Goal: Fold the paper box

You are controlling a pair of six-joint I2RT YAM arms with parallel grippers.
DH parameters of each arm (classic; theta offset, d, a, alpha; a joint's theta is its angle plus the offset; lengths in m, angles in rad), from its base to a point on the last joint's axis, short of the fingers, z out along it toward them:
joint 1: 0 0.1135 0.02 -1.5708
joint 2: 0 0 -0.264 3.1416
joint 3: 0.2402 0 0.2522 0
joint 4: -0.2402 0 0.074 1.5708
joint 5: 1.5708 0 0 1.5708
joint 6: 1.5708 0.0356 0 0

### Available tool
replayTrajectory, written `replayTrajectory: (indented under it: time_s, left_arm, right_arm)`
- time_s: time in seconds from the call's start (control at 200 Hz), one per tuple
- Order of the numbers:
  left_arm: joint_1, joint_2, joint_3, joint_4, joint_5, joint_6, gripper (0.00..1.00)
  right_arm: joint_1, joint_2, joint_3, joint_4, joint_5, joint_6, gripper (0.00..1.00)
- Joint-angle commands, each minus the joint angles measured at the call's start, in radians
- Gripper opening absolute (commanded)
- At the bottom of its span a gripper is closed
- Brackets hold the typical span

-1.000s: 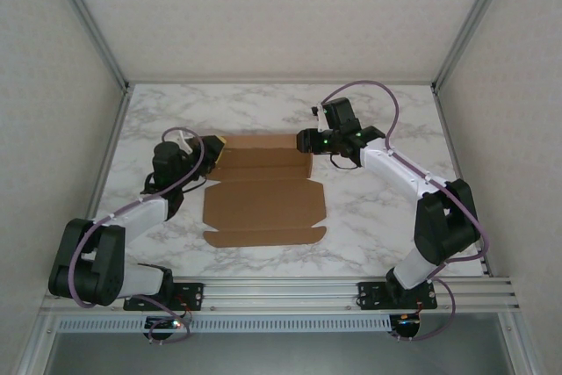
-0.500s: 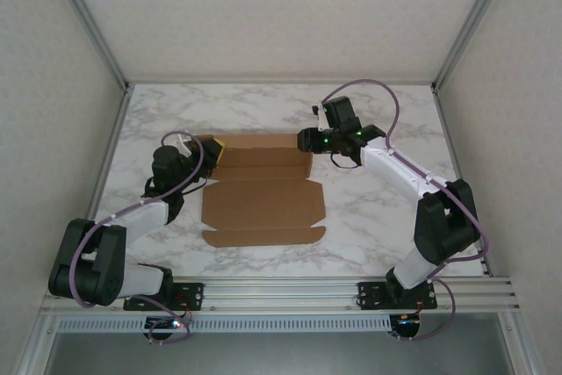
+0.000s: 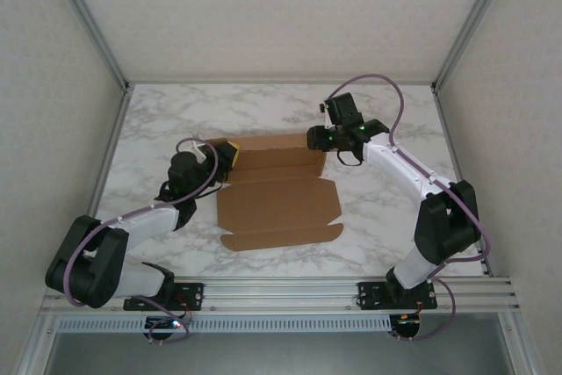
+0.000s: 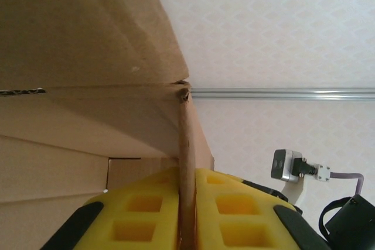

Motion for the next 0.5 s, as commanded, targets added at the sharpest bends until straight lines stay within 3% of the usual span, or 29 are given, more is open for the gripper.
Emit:
replayTrajectory:
  time_s: [0.0, 0.21, 0.371, 0.496]
  left_arm:
    - [-0.021, -0.008, 0.019, -0.053, -0.040, 0.010, 0.18]
    - [0.004, -0.038, 0.057, -0.257, -0.068, 0.177, 0.39]
    - [0.014, -0.166, 0.115, -0.502, -0.118, 0.399, 0.64]
    - [0.015, -0.299, 0.104, -0.664, -0.261, 0.500, 0.65]
  right_arm:
    - [0.004, -0.031, 0.010, -0.044, 0.027, -0.019, 0.51]
    - [-0.025, -0.023, -0.039, 0.004, -0.044, 0.004, 0.53]
    - [-0.033, -0.014, -0.017, 0.008, -0.074, 0.014, 0.55]
    - [-0.039, 0.005, 0.012, -0.007, -0.064, 0.018, 0.55]
